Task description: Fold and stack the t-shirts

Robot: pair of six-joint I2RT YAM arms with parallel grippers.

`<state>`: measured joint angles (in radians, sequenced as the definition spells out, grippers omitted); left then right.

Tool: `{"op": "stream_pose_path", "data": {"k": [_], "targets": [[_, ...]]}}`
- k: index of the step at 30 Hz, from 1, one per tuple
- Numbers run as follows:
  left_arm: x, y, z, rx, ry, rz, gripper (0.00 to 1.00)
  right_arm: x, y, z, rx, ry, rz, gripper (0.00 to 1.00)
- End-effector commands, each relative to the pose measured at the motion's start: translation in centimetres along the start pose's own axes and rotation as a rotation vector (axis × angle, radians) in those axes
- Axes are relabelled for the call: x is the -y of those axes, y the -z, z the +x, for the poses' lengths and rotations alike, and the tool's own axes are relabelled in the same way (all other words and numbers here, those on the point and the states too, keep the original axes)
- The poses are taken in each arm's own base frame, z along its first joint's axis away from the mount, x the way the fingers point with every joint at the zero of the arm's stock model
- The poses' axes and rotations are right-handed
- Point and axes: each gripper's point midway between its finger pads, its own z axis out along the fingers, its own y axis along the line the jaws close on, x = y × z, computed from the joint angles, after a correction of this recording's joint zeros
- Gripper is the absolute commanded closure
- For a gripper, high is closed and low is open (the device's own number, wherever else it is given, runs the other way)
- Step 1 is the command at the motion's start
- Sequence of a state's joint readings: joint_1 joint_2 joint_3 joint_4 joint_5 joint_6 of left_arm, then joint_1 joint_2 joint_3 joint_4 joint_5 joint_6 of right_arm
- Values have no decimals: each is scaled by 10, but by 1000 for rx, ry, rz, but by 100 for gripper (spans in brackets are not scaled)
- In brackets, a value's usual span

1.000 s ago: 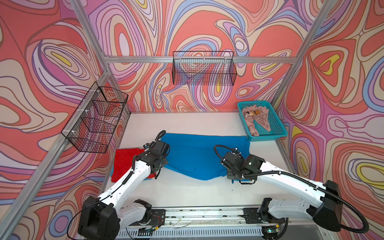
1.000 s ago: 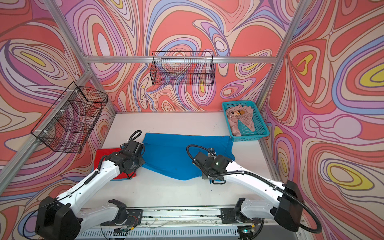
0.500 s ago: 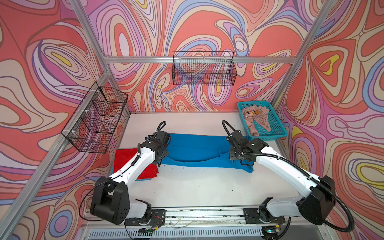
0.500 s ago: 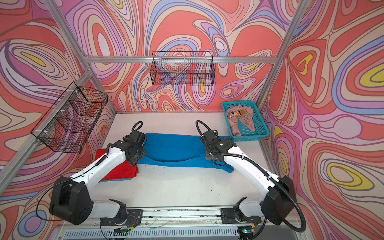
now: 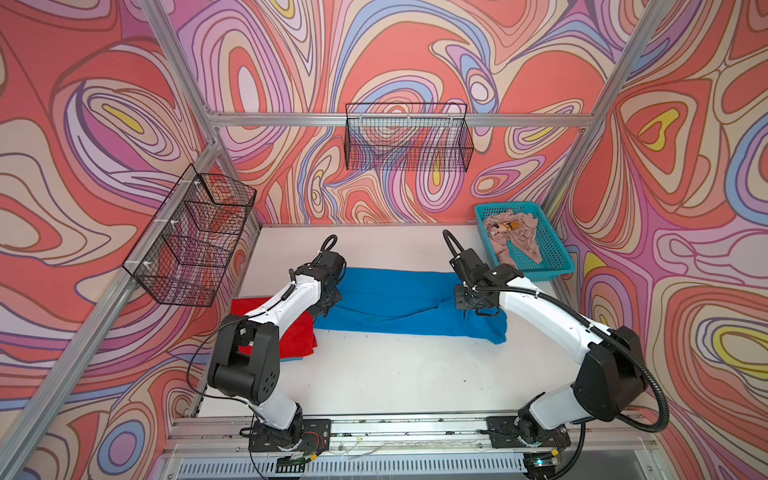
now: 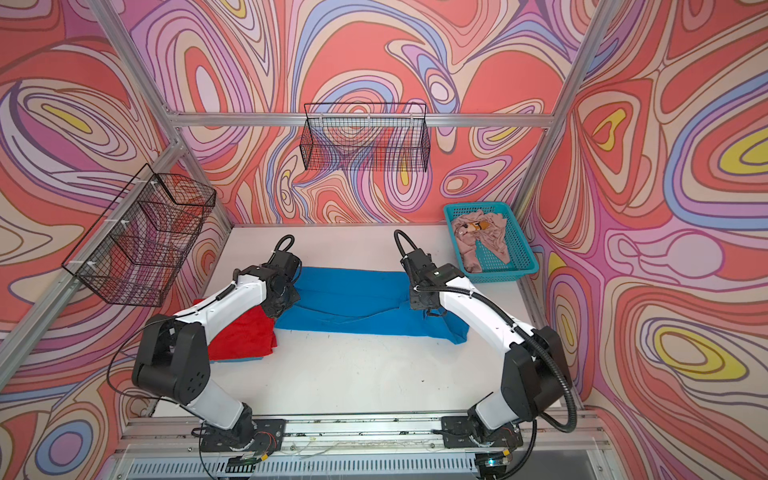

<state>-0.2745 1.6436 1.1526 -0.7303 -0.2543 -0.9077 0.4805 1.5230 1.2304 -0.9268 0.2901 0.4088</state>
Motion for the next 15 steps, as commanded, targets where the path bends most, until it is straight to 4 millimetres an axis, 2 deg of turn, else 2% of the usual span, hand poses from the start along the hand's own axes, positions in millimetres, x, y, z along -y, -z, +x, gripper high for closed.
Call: {"op": "stream_pose_path", "data": {"k": [1,15], "targets": [[-8,-8,0,-14,-19,-66,100,5,-4,-10,12,1,10,100],[3,-26,-4,-46,-27,-115,100,6,-26,-26,7,-6,40,100]]}}
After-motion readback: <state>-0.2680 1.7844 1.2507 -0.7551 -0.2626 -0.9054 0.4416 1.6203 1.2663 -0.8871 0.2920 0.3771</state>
